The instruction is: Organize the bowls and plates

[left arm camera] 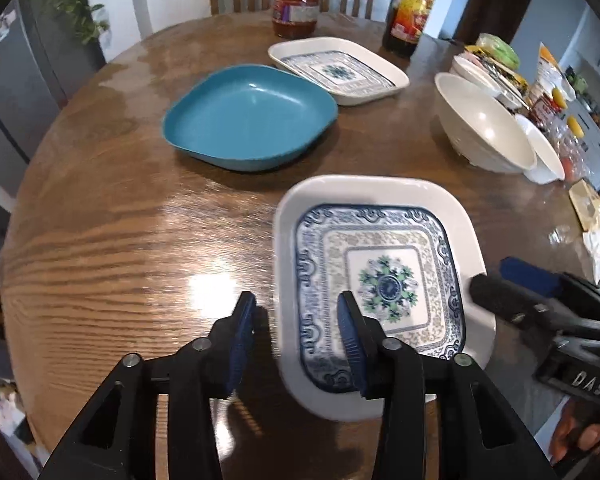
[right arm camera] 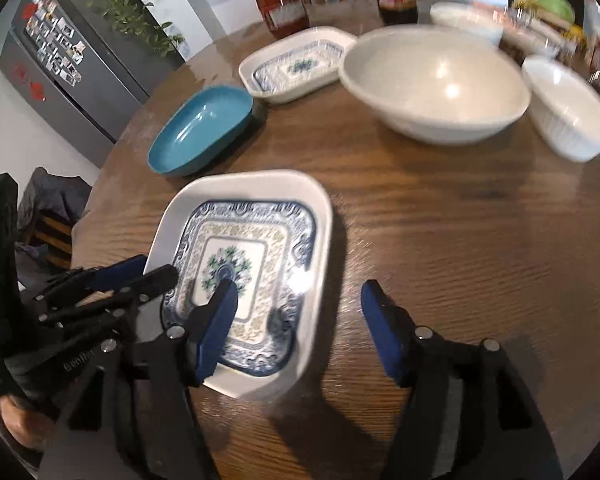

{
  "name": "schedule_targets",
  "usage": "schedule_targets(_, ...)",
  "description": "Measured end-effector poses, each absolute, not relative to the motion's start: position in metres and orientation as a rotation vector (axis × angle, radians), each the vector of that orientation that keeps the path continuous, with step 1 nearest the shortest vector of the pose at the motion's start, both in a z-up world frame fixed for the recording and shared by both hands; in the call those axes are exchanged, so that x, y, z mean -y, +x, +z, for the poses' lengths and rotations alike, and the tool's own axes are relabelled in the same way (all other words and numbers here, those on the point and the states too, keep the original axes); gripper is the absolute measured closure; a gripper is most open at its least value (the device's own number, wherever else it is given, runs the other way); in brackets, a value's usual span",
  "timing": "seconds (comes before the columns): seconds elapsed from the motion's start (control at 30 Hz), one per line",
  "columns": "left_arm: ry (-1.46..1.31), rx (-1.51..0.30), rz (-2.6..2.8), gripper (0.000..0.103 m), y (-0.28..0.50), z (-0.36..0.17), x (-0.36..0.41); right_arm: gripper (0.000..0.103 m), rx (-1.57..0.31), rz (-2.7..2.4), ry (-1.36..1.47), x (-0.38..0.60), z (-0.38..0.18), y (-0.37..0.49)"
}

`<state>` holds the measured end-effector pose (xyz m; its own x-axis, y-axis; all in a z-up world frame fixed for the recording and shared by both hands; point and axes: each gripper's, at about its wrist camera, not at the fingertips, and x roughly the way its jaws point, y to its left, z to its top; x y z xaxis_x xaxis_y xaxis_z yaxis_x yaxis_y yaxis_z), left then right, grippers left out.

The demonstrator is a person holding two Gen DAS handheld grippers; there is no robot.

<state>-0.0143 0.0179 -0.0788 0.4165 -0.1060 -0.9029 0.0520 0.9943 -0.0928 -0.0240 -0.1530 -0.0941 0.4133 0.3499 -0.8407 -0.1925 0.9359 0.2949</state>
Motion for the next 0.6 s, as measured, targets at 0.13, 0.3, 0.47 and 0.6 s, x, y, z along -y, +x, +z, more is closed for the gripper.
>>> schedule_targets(0.13,-0.090,-1.088,-0.078,0.021,-0.006,-0.055,-0.032,0.039,-1.043,0.340,0.137,0.168,-0.069,-0.019)
schedule_targets(0.3,-0.128,-1.030,-0.063,0.021,0.032,-0.016,-0.038,0.029,-0.956,0.341,0.091,0.181,-0.025,0.007)
schedule_targets(0.47,-0.168,-0.974,-0.045,0.021,0.091,0.021,-0.031,0.027,-0.929,0.346,0.023,0.180,0.004,0.059)
schedule_targets(0.6,-0.217,-1.040,-0.041,0.021,0.144,0.011,-0.019,0.023,-0.972,0.373,-0.023,0.171,0.007,0.118)
